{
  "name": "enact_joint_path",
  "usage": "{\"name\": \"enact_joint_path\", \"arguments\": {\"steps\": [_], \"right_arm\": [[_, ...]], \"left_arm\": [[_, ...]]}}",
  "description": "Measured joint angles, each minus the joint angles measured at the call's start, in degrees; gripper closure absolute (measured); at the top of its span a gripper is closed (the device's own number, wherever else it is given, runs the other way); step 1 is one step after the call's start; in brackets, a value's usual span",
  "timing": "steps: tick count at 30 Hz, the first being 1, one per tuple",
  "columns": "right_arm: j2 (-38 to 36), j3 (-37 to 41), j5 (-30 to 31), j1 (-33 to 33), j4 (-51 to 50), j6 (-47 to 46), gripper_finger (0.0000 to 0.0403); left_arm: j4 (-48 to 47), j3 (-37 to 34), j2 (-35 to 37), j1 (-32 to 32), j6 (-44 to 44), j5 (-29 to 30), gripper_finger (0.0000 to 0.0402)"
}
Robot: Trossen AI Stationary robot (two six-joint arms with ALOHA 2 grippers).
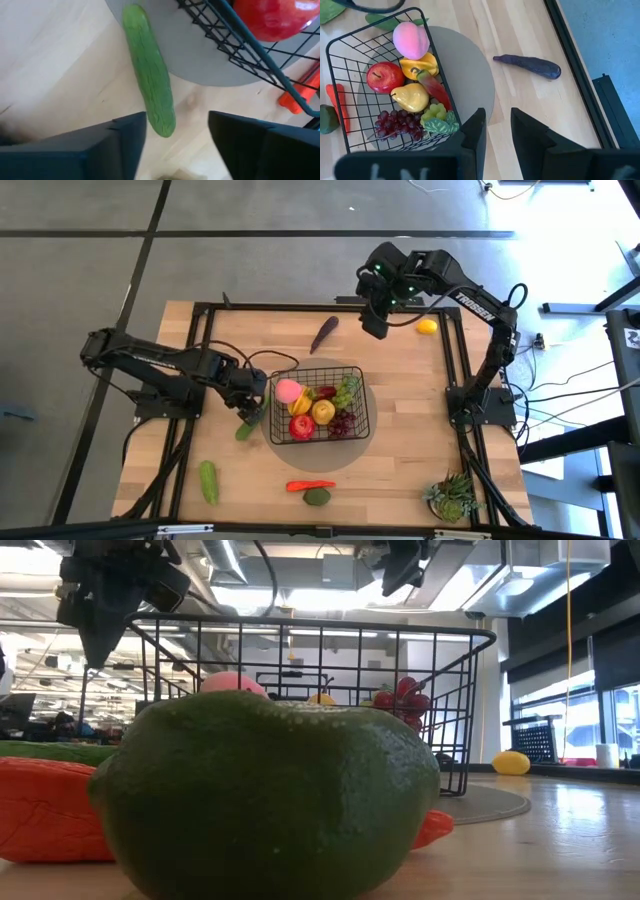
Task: Build produce basket
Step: Put the top green cucumber into the black wire basket
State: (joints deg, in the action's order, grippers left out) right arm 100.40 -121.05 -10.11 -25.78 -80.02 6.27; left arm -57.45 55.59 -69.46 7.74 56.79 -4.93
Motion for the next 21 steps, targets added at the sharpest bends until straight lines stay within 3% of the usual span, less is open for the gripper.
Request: {"name": "enact_joint_path", "arguments": {"steps": [6, 13, 21], "right_arm": [[0.00, 0.00, 0.00, 0.02, 1.34, -0.03, 0.0319], [0.00, 0.00, 0.00, 0.02, 2.88, 0.02, 0.0319], [0.02, 0.00, 0.00, 0.02, 3.15, 0.02, 0.0319]], "left_arm": [[-2.18, -2.65, -1.94, 2.79, -2.65, 1.05, 0.0134], [10.61, -10.56, -1.83, 5.84, 1.23, 1.21, 0.0131], [13.49, -15.59, -1.80, 6.15, 3.87, 5.62, 0.0131]]}}
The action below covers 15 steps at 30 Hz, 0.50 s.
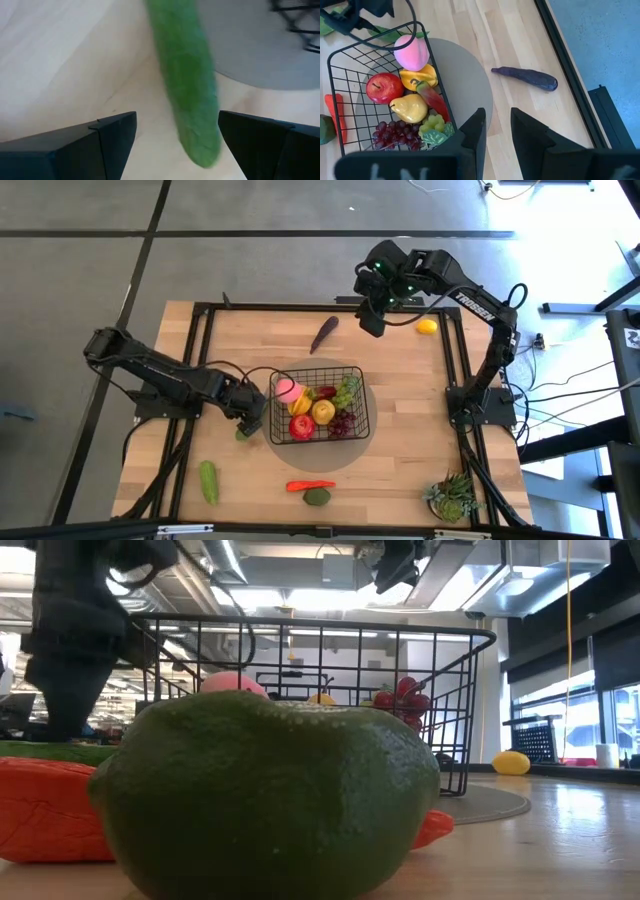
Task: Build produce basket
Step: Put the top green cucumber into the black wire basket
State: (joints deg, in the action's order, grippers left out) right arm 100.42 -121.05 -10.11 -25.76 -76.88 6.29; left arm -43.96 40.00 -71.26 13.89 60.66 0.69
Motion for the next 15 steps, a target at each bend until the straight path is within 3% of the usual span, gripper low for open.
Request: {"name": "enact_joint_path", "arguments": {"steps": [9, 15], "right_arm": [[0.00, 0.00, 0.00, 0.00, -0.01, 0.04, 0.0319], [-0.01, 0.00, 0.00, 0.00, -0.03, 0.03, 0.0319]], "left_arm": [[10.43, -4.71, 0.00, 0.02, 0.30, -0.10, 0.0131], [12.27, -5.82, 0.00, 0.02, 0.29, 0.08, 0.0131]]}}
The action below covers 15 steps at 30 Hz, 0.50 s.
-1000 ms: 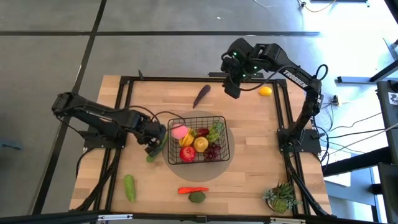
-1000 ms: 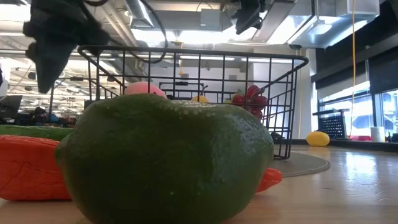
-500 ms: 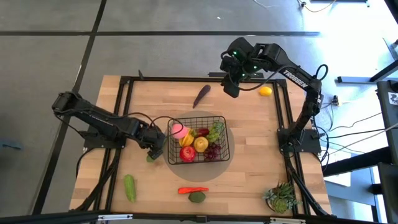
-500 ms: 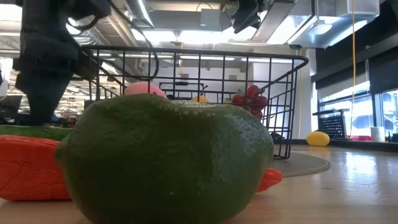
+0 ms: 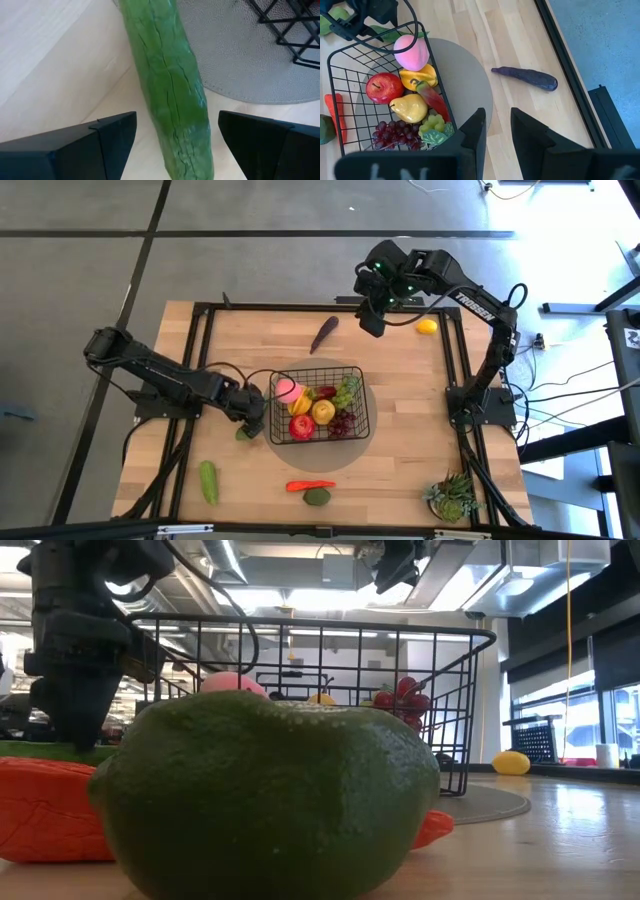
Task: Build produce basket
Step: Put the top green cucumber into the black wire basket
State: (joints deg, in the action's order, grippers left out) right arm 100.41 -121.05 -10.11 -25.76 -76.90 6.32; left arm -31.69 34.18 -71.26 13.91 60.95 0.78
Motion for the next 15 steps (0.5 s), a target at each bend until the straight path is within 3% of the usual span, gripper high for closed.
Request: {"name": "enact_joint_path", "arguments": {"steps": [7, 15], "right_arm": [[0.01, 0.00, 0.00, 0.00, -0.01, -0.07, 0.0319], [0.01, 0.00, -0.63, 0.20, 2.91, 0.26, 0.0319]], "left_arm": [[8.33, -4.30, 0.00, 0.00, 0.07, 0.22, 0.0131], [9.63, -5.79, 0.04, 0.03, 0.51, 0.13, 0.0131]]}}
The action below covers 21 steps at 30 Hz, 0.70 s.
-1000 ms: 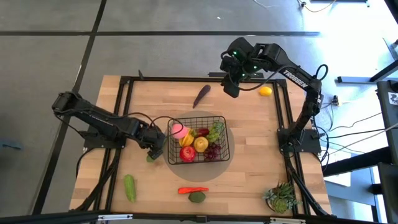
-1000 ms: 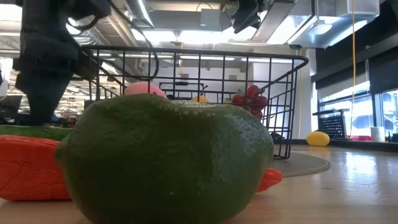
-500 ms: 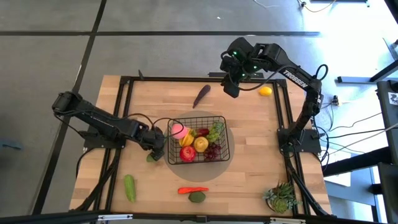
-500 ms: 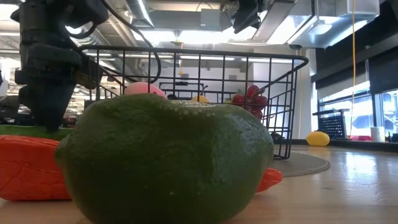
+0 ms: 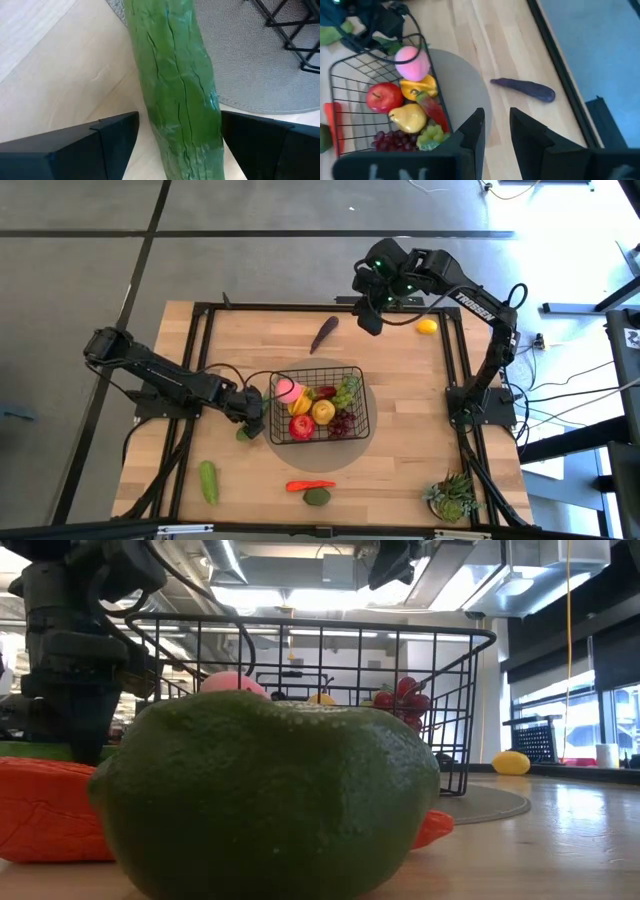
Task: Build produce basket
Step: Put the top green cucumber into the black wire basket
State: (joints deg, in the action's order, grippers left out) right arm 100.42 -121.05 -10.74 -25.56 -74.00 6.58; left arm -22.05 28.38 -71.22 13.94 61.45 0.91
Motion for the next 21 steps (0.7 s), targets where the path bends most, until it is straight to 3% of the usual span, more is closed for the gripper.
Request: {"name": "enact_joint_path", "arguments": {"steps": [10, 21], "right_arm": [[0.00, 0.00, -25.45, 0.06, 2.93, 5.72, 0.0319], [0.00, 0.00, -31.95, 0.04, 3.87, 6.01, 0.0319]], "left_arm": [[-1.28, 0.09, -0.72, 0.06, 2.93, 1.40, 0.0151], [-1.62, 0.07, -0.60, 0.04, 2.91, 1.10, 0.0264]]}}
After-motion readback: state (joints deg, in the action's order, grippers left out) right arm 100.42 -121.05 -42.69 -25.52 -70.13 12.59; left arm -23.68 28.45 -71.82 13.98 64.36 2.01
